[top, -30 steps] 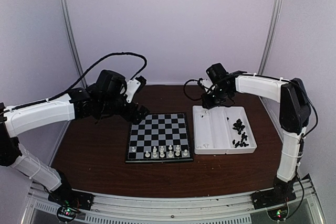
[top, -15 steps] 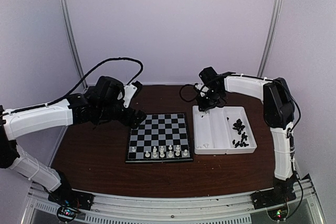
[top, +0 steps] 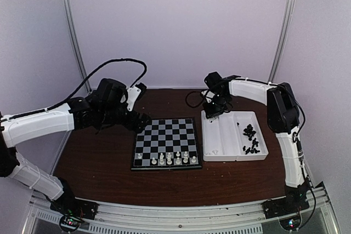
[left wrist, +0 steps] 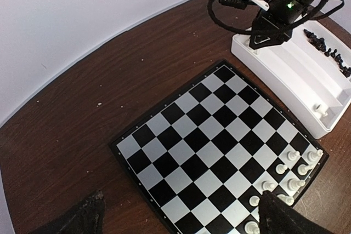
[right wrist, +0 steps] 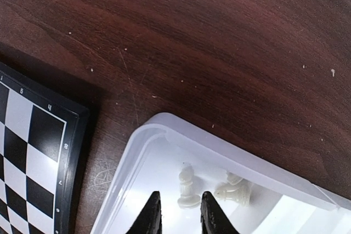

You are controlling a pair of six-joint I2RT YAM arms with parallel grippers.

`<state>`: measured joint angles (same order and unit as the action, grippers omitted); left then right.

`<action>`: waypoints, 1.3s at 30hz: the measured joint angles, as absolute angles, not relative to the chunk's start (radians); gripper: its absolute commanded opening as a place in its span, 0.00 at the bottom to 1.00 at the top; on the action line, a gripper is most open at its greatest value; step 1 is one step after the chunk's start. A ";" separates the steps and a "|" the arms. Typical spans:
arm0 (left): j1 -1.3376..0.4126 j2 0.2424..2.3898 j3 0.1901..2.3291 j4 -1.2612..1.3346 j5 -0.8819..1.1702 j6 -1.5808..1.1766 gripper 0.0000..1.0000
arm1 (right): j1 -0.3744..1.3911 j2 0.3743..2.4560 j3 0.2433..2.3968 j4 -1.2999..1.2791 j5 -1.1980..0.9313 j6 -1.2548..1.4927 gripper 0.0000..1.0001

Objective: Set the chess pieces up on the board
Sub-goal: Pick up the chess piece from the storage box.

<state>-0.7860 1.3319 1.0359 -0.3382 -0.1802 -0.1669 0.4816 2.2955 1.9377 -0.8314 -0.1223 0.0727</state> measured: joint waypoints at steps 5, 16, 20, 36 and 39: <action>-0.786 1.342 1.036 -0.339 -0.180 -0.167 0.98 | 0.482 2.325 1.981 -0.850 -0.122 0.059 0.25; -0.786 1.343 1.038 -0.343 -0.181 -0.166 0.98 | 0.482 2.369 1.993 -0.877 -0.119 0.047 0.11; -0.786 1.343 1.038 -0.343 -0.179 -0.167 0.98 | 0.482 2.323 1.940 -0.860 -0.117 0.052 0.10; -0.785 1.343 1.038 -0.344 -0.170 -0.183 0.98 | 0.503 1.937 1.649 -0.686 -0.283 0.083 0.11; -0.783 1.343 1.038 -0.347 -0.171 -0.194 0.98 | 0.543 1.898 1.559 -0.588 -0.341 0.083 0.12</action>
